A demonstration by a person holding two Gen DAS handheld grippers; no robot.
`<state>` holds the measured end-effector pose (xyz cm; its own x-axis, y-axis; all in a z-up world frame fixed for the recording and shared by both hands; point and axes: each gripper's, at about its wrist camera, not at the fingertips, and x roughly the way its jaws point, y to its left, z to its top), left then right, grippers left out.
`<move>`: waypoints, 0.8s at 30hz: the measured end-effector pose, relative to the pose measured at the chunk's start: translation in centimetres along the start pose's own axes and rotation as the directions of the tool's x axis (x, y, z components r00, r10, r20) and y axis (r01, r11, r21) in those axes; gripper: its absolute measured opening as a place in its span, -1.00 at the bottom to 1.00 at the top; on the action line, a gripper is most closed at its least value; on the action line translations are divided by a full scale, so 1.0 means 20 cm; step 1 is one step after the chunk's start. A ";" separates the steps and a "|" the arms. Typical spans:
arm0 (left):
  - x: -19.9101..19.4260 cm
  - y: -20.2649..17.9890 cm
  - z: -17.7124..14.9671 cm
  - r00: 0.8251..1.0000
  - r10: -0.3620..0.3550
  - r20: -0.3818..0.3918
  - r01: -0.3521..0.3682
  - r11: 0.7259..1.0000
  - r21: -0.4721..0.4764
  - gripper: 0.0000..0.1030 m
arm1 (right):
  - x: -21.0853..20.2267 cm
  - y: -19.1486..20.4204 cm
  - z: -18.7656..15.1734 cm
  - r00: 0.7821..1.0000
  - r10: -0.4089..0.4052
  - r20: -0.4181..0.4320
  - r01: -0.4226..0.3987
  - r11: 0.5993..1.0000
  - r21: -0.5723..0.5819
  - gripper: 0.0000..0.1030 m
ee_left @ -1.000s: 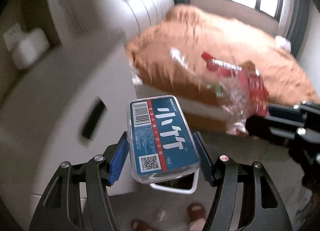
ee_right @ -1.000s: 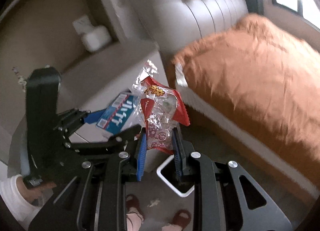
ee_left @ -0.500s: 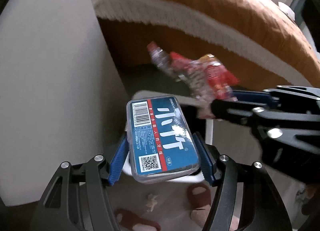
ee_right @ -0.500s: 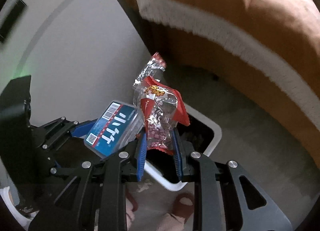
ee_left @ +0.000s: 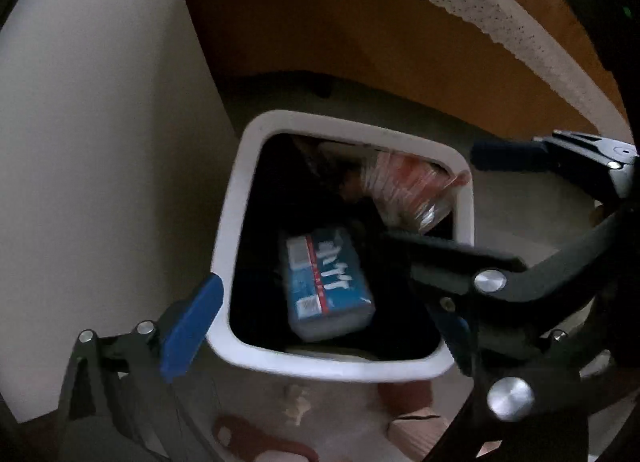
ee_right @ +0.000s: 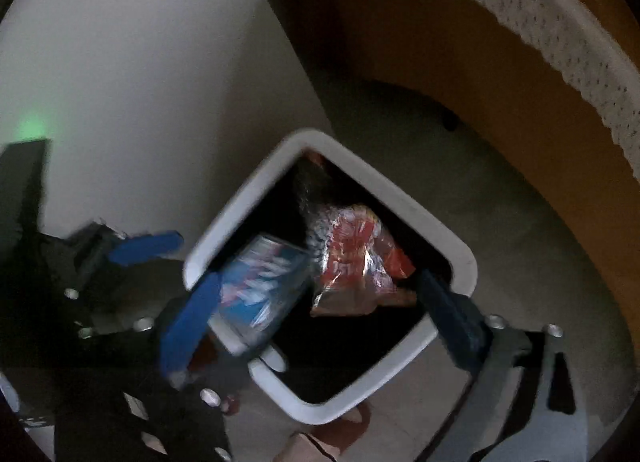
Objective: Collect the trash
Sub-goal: 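Open both tools to drop box and wrapper into the bin, then move both tools back over the desk trash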
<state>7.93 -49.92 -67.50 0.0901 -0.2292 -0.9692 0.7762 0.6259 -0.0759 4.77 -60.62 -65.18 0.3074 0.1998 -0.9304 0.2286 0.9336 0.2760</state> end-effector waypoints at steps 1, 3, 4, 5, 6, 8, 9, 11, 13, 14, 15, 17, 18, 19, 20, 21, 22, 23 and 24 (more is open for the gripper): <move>0.00 0.00 0.00 1.000 0.004 0.000 -0.004 1.000 0.003 0.91 | 0.00 0.00 0.00 1.000 -0.017 0.002 0.017 1.000 -0.006 0.92; -0.03 0.00 0.01 1.000 0.008 0.004 -0.008 1.000 0.012 0.91 | -0.05 0.00 0.00 0.999 -0.045 0.017 0.045 0.999 -0.012 0.92; -0.06 0.00 0.02 1.000 0.011 0.011 -0.011 1.000 0.016 0.91 | -0.07 -0.01 0.01 0.999 -0.041 0.008 0.041 0.999 -0.006 0.92; -0.08 -0.01 0.03 1.000 0.015 0.022 -0.015 1.000 0.017 0.91 | -0.10 -0.01 0.01 0.998 -0.054 0.016 0.054 0.999 -0.002 0.92; -0.12 -0.01 0.05 1.000 0.007 0.026 -0.007 1.000 0.019 0.91 | -0.16 0.00 0.02 0.997 -0.070 0.032 0.070 0.998 0.003 0.92; -0.21 -0.01 0.07 0.999 0.003 0.043 -0.004 1.000 0.026 0.91 | -0.25 0.01 0.03 0.995 -0.088 0.048 0.087 0.996 0.008 0.92; -0.25 -0.02 0.09 0.999 0.001 0.048 -0.003 1.000 0.031 0.91 | -0.30 0.00 0.05 0.993 -0.100 0.059 0.099 0.995 0.013 0.92; -0.31 -0.04 0.14 0.998 -0.004 0.063 0.002 0.999 0.040 0.91 | -0.44 0.01 0.07 0.989 -0.123 0.088 0.121 0.992 0.027 0.92; -0.46 -0.05 0.18 0.996 -0.009 0.092 0.004 0.999 0.050 0.91 | -0.61 -0.01 0.07 0.983 -0.139 0.119 0.135 0.990 0.046 0.92; -0.51 -0.06 0.19 0.994 -0.009 0.105 0.003 0.999 0.053 0.91 | -0.69 0.00 0.08 0.980 -0.148 0.133 0.141 0.988 0.054 0.92; -0.61 -0.07 0.21 0.992 -0.008 0.127 0.001 0.998 0.058 0.91 | -0.78 0.02 0.09 0.976 -0.160 0.150 0.152 0.986 0.062 0.92; -0.79 -0.11 0.25 0.986 0.004 0.169 -0.017 0.997 0.077 0.91 | -0.91 0.08 0.11 0.968 -0.173 0.184 0.162 0.984 0.075 0.92; -0.87 -0.12 0.26 0.982 0.005 0.190 -0.022 0.996 0.085 0.91 | -1.02 0.11 0.12 0.961 -0.179 0.209 0.165 0.983 0.081 0.92; -0.96 -0.14 0.28 0.977 0.008 0.212 -0.028 0.996 0.090 0.91 | -1.09 0.13 0.13 0.957 -0.183 0.227 0.168 0.982 0.085 0.92; -1.09 -0.15 0.28 0.971 0.004 0.237 -0.026 0.995 0.091 0.91 | -1.19 0.16 0.14 0.950 -0.189 0.250 0.172 0.981 0.090 0.92; -1.17 -0.15 0.29 0.967 -0.004 0.253 -0.019 0.996 0.088 0.91 | -1.27 0.19 0.15 0.943 -0.191 0.271 0.172 0.981 0.093 0.92; -1.25 -0.16 0.29 0.964 -0.008 0.267 -0.015 0.996 0.084 0.91 | -1.33 0.23 0.17 0.938 -0.193 0.289 0.172 0.980 0.095 0.92; -1.33 -0.15 0.28 0.960 -0.006 0.280 -0.017 0.997 0.081 0.91 | -1.42 0.27 0.17 0.929 -0.193 0.315 0.172 0.981 0.095 0.92; -1.43 -0.15 0.28 0.954 -0.005 0.298 -0.019 0.997 0.078 0.91 | -1.50 0.31 0.18 0.924 -0.191 0.333 0.170 0.981 0.092 0.92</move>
<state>6.55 -49.45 -38.16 0.2684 -0.4440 -0.8549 0.8204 0.5705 -0.0388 0.30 -61.95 -34.74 0.5475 -0.0928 -0.8317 0.3613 0.9226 0.1349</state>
